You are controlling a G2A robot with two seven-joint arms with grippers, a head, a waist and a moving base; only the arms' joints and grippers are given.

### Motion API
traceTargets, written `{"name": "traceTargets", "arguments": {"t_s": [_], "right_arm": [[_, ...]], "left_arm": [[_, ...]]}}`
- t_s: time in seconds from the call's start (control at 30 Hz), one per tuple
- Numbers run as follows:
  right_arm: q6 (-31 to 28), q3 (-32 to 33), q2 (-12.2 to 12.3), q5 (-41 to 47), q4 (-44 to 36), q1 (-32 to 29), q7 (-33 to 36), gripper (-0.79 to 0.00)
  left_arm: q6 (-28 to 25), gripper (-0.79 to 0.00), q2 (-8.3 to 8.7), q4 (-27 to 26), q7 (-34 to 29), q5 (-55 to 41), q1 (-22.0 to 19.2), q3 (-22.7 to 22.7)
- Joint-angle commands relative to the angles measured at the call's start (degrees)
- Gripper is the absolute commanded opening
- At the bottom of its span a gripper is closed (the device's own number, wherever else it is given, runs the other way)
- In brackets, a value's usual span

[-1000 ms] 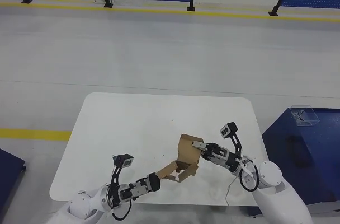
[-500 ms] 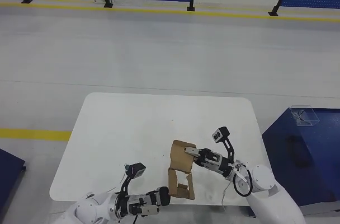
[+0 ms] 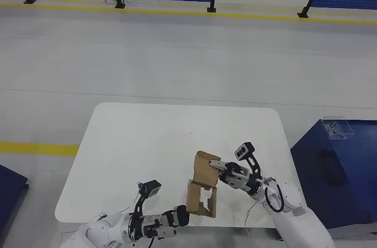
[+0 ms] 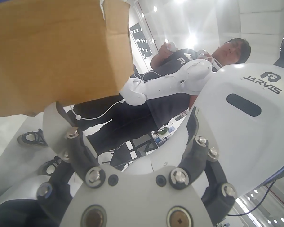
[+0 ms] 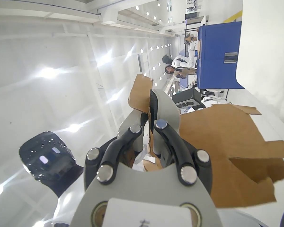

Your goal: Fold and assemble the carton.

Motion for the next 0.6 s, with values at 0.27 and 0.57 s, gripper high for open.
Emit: {"name": "traceTargets", "arguments": {"t_s": [0.27,0.57], "right_arm": [[0.89,2.75,0.19,3.04,0.61,-0.04,0.95,-0.785],[22.63,0.26,-1.03,24.46,4.74,1.54,-2.18,-0.785]], "left_arm": [[-0.1,0.0,0.57,0.84,0.12,-1.88,0.27,-1.69],[-0.1,0.0,0.19,-5.32,17.75,24.57,6.53,-14.71]]}}
